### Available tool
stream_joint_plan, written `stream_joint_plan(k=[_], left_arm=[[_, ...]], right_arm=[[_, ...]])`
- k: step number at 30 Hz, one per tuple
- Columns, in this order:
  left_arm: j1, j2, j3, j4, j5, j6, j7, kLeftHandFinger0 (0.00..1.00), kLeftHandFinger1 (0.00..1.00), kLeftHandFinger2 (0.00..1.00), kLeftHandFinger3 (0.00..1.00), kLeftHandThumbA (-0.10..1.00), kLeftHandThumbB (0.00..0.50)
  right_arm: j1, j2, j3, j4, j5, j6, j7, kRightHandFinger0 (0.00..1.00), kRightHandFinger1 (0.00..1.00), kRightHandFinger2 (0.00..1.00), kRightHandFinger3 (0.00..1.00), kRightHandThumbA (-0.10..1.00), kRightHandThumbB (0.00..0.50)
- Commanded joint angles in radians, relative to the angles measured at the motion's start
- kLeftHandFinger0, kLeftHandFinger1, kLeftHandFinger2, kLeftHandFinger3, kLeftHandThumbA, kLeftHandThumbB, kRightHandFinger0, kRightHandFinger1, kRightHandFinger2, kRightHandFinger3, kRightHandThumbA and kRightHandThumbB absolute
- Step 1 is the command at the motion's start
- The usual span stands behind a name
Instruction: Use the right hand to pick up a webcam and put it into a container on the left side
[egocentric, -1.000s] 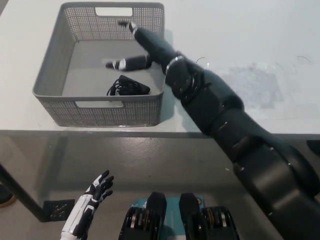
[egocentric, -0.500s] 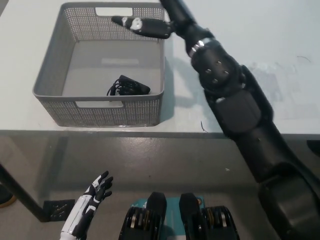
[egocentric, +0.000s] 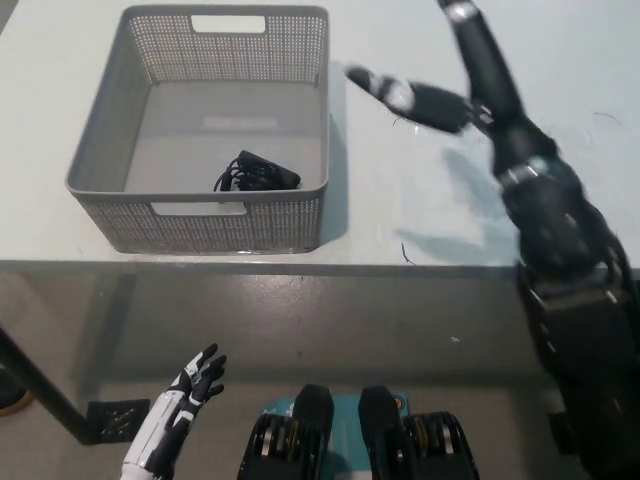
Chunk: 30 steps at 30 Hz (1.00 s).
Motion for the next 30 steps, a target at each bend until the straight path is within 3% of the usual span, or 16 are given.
stream_joint_plan(k=[1, 3, 5, 8, 12, 17, 21, 23, 30], left_arm=[[-0.04, 0.033, 0.014, -0.029, 0.0, 0.001, -0.003, 1.0, 1.0, 1.0, 1.0, 0.89, 0.034], [-0.044, 0.028, 0.014, -0.024, -0.003, -0.001, -0.002, 1.0, 1.0, 1.0, 1.0, 0.89, 0.03], [-0.041, 0.027, 0.017, -0.029, -0.01, 0.004, -0.003, 1.0, 1.0, 1.0, 1.0, 0.89, 0.034], [-0.045, 0.028, 0.019, -0.03, -0.01, 0.007, -0.002, 1.0, 1.0, 1.0, 1.0, 0.89, 0.023], [-0.057, 0.03, 0.017, -0.022, 0.0, 0.0, -0.002, 1.0, 1.0, 1.0, 1.0, 0.9, 0.032], [-0.069, 0.035, 0.022, -0.01, -0.002, -0.004, -0.002, 1.0, 1.0, 1.0, 1.0, 0.92, 0.047], [-0.07, 0.039, 0.026, 0.005, -0.004, -0.019, -0.004, 1.0, 1.0, 1.0, 1.0, 0.92, 0.022], [-0.068, 0.038, 0.025, 0.011, -0.001, -0.026, -0.004, 1.0, 1.0, 1.0, 1.0, 0.92, 0.029], [-0.069, 0.033, 0.029, 0.022, -0.006, -0.024, -0.002, 1.0, 1.0, 1.0, 1.0, 0.92, 0.059]], right_arm=[[0.172, -0.019, -0.064, -0.321, 0.245, -0.037, 0.04, 1.0, 1.0, 1.0, 1.0, 1.0, 0.313], [0.229, -0.01, -0.061, -0.321, 0.249, -0.052, 0.036, 1.0, 1.0, 1.0, 1.0, 1.0, 0.299], [0.302, 0.011, -0.055, -0.294, 0.271, -0.087, 0.036, 1.0, 1.0, 1.0, 1.0, 1.0, 0.248], [0.375, 0.037, -0.061, -0.228, 0.292, -0.123, 0.025, 1.0, 1.0, 1.0, 1.0, 1.0, 0.277], [0.485, 0.057, -0.073, -0.098, 0.318, -0.219, 0.028, 1.0, 1.0, 1.0, 1.0, 1.0, 0.238], [0.548, 0.065, -0.082, 0.027, 0.314, -0.296, 0.022, 1.0, 1.0, 1.0, 1.0, 1.0, 0.251], [0.598, 0.05, -0.064, 0.121, 0.259, -0.336, 0.019, 1.0, 1.0, 1.0, 1.0, 1.0, 0.206], [0.619, 0.038, -0.053, 0.165, 0.25, -0.354, 0.032, 1.0, 1.0, 1.0, 1.0, 1.0, 0.147], [0.621, 0.038, -0.048, 0.245, 0.311, -0.342, 0.077, 1.0, 1.0, 1.0, 1.0, 1.0, 0.103]])
